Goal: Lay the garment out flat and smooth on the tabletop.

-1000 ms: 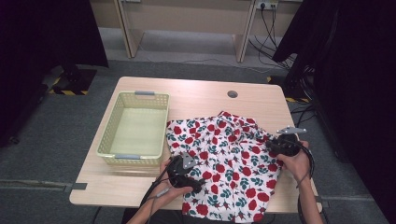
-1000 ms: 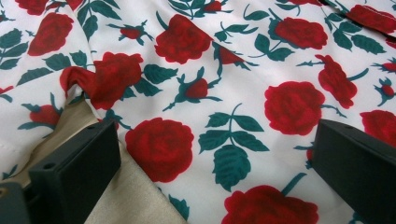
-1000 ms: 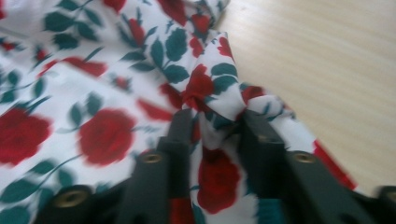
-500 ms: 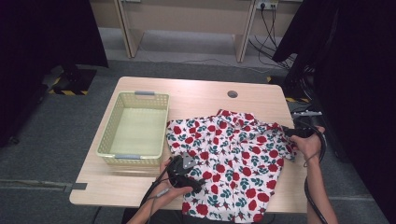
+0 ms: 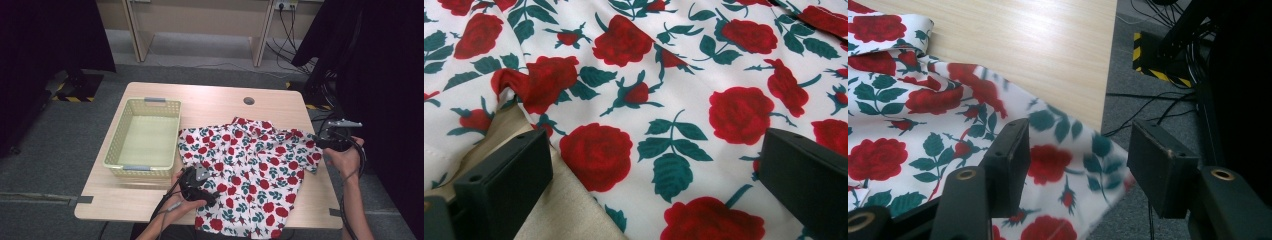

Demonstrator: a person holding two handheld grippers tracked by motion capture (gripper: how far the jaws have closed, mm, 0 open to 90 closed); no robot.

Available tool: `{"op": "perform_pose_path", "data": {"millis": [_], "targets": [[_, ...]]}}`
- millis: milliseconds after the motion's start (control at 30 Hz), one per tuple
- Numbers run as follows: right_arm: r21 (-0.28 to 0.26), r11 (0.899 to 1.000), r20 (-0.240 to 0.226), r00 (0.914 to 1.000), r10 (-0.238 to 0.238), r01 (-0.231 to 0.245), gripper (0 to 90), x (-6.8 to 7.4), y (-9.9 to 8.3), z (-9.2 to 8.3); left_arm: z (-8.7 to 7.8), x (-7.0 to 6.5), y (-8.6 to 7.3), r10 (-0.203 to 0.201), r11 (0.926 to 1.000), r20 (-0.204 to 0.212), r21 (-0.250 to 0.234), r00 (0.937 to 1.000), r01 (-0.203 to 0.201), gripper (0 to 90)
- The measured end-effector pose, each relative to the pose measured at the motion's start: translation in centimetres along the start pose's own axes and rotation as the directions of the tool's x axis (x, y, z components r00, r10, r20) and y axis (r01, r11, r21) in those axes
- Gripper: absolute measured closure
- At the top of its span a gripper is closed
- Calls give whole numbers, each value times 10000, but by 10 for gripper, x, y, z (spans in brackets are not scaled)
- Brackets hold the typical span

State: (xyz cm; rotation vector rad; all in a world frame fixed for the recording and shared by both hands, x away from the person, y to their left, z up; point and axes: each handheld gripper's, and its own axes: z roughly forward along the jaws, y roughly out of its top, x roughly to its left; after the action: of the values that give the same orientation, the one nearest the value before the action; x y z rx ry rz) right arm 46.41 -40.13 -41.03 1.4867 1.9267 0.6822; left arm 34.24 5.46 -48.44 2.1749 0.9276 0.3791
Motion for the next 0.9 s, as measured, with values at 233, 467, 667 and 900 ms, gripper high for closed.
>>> {"op": "perform_pose_path", "data": {"millis": [233,467,667,900], "targets": [[-384,9992,-1093,9939,-126,85,356,24,-8,-14,0,-1,0,-16,10000,-31,6,10000,16,0],[-761,9952,-2469,9659,-778,607,271,75,-29,-30,-1,-2,0,39,9999,48,-124,10000,-38,35],[-729,9936,-3020,9475,-1049,868,247,102,-58,-48,-4,-5,-2,235,9992,128,-340,9996,-230,65],[-537,9954,-2721,9580,-907,790,247,104,-101,-68,-10,-13,-5,539,9979,164,-364,9984,-532,67]]}}
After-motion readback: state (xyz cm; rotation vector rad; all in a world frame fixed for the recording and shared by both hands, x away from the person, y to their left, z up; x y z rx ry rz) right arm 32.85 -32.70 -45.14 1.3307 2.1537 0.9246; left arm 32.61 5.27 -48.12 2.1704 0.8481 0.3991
